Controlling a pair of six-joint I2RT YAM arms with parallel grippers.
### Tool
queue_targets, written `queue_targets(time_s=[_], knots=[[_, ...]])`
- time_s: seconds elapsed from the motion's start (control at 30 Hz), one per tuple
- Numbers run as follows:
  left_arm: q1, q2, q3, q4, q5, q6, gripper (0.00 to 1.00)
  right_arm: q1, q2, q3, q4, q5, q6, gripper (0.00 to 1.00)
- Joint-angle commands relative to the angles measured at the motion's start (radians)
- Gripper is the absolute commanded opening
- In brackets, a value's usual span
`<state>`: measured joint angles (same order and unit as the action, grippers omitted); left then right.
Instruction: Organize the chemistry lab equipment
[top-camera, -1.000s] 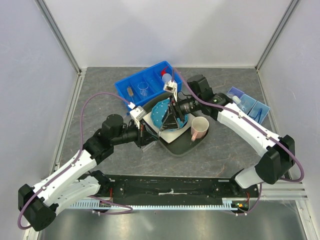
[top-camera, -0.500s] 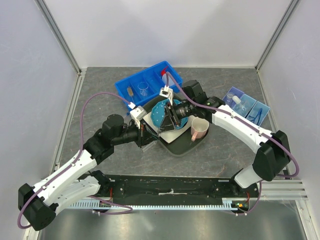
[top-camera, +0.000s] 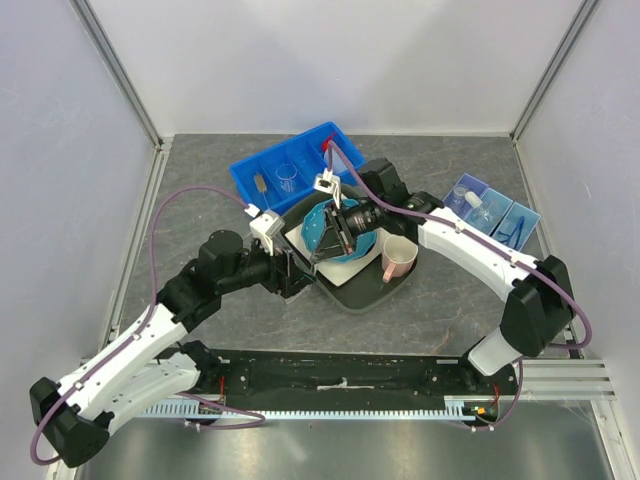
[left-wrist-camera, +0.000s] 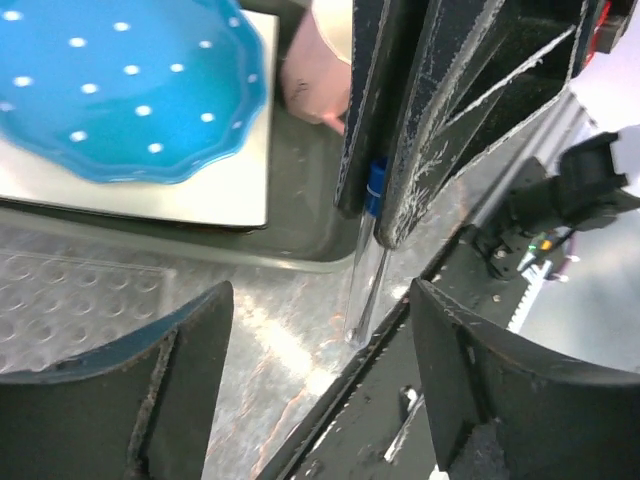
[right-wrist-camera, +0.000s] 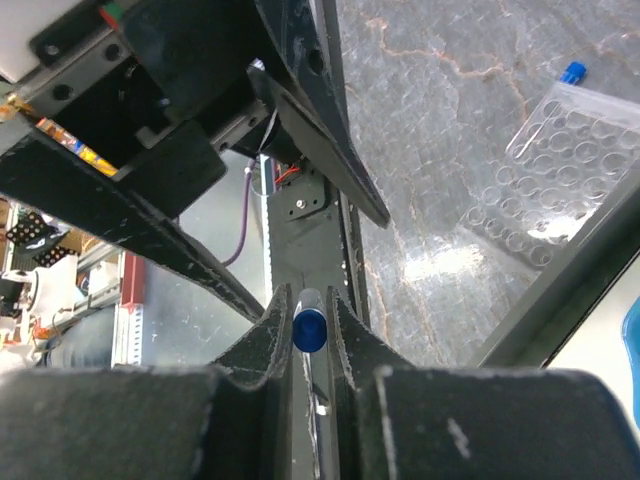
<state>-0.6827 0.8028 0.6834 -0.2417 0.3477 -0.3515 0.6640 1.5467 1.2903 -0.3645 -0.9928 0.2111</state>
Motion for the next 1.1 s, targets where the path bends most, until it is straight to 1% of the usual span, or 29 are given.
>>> queue_targets(time_s=[0.0, 0.03, 0.07, 0.1, 0.13, 0.2, 0.23, 0.27, 0.3, 0.33, 0.37, 0.4, 0.43, 0.47, 0.5, 0.57, 0.67, 0.7, 0.77, 0.8, 0.87, 0.93, 1.07], knots=[[0.018, -0.051, 0.134, -0.191, -0.209, 0.026, 0.82, 0.000, 0.074, 0.148, -0.118, 0.071, -0.175, 0.10], [0.049, -0.063, 0.155, -0.262, -0.251, 0.035, 0.84, 0.000, 0.088, 0.190, -0.137, 0.127, -0.203, 0.10], [0.070, -0.068, 0.175, -0.290, -0.263, 0.061, 0.87, 0.000, 0.110, 0.205, -0.148, 0.153, -0.273, 0.11], [0.095, -0.071, 0.214, -0.323, -0.271, 0.075, 0.89, 0.002, 0.118, 0.213, -0.143, 0.178, -0.300, 0.10], [0.162, -0.073, 0.234, -0.364, -0.279, 0.091, 0.91, 0.002, 0.128, 0.228, -0.134, 0.207, -0.314, 0.11], [0.250, -0.060, 0.278, -0.404, -0.289, 0.135, 0.97, 0.002, 0.162, 0.247, -0.110, 0.218, -0.341, 0.11], [0.364, -0.042, 0.292, -0.421, -0.302, 0.146, 0.99, 0.002, 0.173, 0.262, -0.097, 0.218, -0.345, 0.11], [0.433, 0.004, 0.301, -0.450, -0.285, 0.173, 0.99, 0.003, 0.191, 0.270, -0.073, 0.223, -0.351, 0.11], [0.580, 0.036, 0.311, -0.455, -0.253, 0.186, 0.99, 0.012, 0.199, 0.274, -0.061, 0.227, -0.357, 0.11], [0.657, 0.064, 0.309, -0.450, -0.157, 0.189, 0.99, 0.020, 0.207, 0.282, -0.047, 0.235, -0.368, 0.11], [0.725, 0.112, 0.298, -0.427, -0.132, 0.156, 0.99, 0.028, 0.214, 0.284, -0.018, 0.258, -0.390, 0.11], [0.762, 0.128, 0.292, -0.406, -0.127, 0.151, 0.99, 0.052, 0.217, 0.285, -0.005, 0.275, -0.409, 0.11], [0.765, 0.140, 0.283, -0.384, -0.095, 0.143, 0.98, 0.066, 0.219, 0.285, 0.005, 0.289, -0.427, 0.12], [0.770, 0.154, 0.259, -0.366, -0.101, 0.126, 0.97, 0.080, 0.228, 0.288, 0.024, 0.324, -0.447, 0.12], [0.772, 0.154, 0.243, -0.325, -0.114, 0.125, 0.97, 0.112, 0.236, 0.296, 0.024, 0.339, -0.490, 0.12], [0.772, 0.148, 0.194, -0.297, -0.148, 0.137, 0.97, 0.140, 0.278, 0.337, 0.013, 0.365, -0.519, 0.12], [0.772, 0.116, 0.121, -0.269, -0.164, 0.149, 0.97, 0.193, 0.343, 0.385, 0.007, 0.439, -0.567, 0.12], [0.772, 0.090, 0.098, -0.248, -0.162, 0.144, 0.97, 0.219, 0.358, 0.394, 0.007, 0.488, -0.579, 0.12], [0.772, 0.062, 0.023, -0.235, -0.167, 0.131, 0.97, 0.244, 0.395, 0.417, 0.007, 0.537, -0.618, 0.13], [0.773, 0.053, 0.009, -0.228, -0.177, 0.117, 0.96, 0.264, 0.406, 0.422, 0.010, 0.563, -0.631, 0.13], [0.772, 0.046, 0.033, -0.268, -0.205, 0.129, 0.96, 0.279, 0.430, 0.425, 0.027, 0.632, -0.648, 0.13], [0.772, 0.039, 0.024, -0.243, -0.233, 0.126, 0.97, 0.290, 0.444, 0.426, 0.048, 0.681, -0.654, 0.13], [0.772, 0.071, 0.024, -0.225, -0.222, 0.144, 0.96, 0.298, 0.474, 0.434, 0.079, 0.738, -0.639, 0.13]])
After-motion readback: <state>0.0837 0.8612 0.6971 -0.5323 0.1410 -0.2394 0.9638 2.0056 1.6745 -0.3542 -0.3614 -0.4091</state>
